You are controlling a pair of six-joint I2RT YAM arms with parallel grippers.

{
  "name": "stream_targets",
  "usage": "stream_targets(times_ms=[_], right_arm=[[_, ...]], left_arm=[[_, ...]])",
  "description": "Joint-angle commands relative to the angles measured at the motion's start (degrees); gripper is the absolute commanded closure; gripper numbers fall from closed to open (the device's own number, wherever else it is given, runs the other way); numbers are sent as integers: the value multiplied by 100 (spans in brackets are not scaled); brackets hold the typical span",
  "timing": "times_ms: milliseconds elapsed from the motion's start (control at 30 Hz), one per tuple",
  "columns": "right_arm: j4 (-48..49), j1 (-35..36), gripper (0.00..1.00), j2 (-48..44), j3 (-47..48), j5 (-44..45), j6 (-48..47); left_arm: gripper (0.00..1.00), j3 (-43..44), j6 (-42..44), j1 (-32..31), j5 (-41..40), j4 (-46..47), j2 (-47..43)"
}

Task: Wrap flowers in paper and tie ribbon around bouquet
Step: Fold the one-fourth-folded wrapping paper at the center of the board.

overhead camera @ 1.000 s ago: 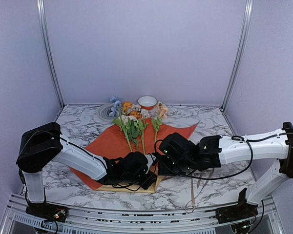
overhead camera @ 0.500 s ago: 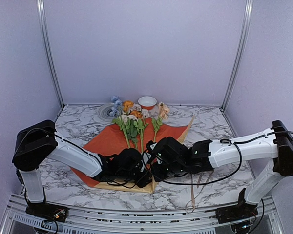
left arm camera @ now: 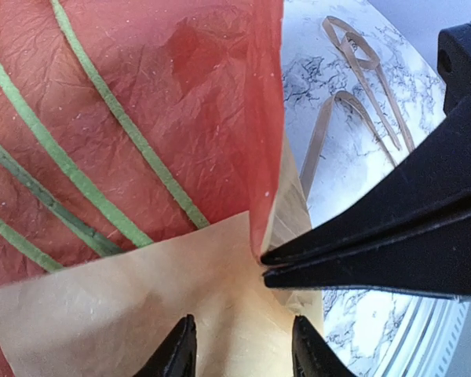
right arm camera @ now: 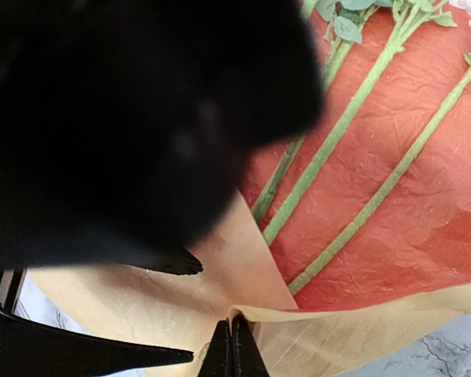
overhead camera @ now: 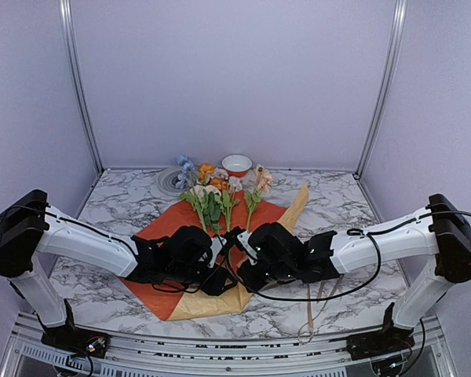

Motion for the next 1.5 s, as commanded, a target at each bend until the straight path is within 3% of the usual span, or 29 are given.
stream_targets(times_ms=[0,100,233,367,500,633,733,833,1100,1467], right_arm=[[-179,-59,100,123,-239,-142,-146],[-84,-68,100,187,-268,-194,-214],[-112,-68,100,346,-151,-231,-305],[-95,-68,100,386,-121,-276,-346],[-113,-68,100,395,-104,-251,-414],[-261,-55,100,403,1,-119,-548],[-415,39,100,412,175,16,-702],[-516,268,100,396,418,205,-918],[-220,397,100,417,697,-96,-1273],[767,434,100,1265,1106,-1734,-1639]], left_arm=[[51,-204,-194,34,-15,-32,-846],[40,-699,-393,33,-377,-211,-1447],[37,-1245,-598,37,-548,-718,-1971],[33,-1690,-797,32,-221,-700,-2360],[29,-2015,-796,35,-342,-778,-2320],[32,-1978,-766,33,-878,-701,-1818],[40,-1755,-800,36,-1023,-626,-1334],[60,-1689,-997,33,-1217,-594,-1032],[87,-1960,-1227,36,-1187,-91,-1061],[100,-2130,-1417,33,-1505,273,-968]])
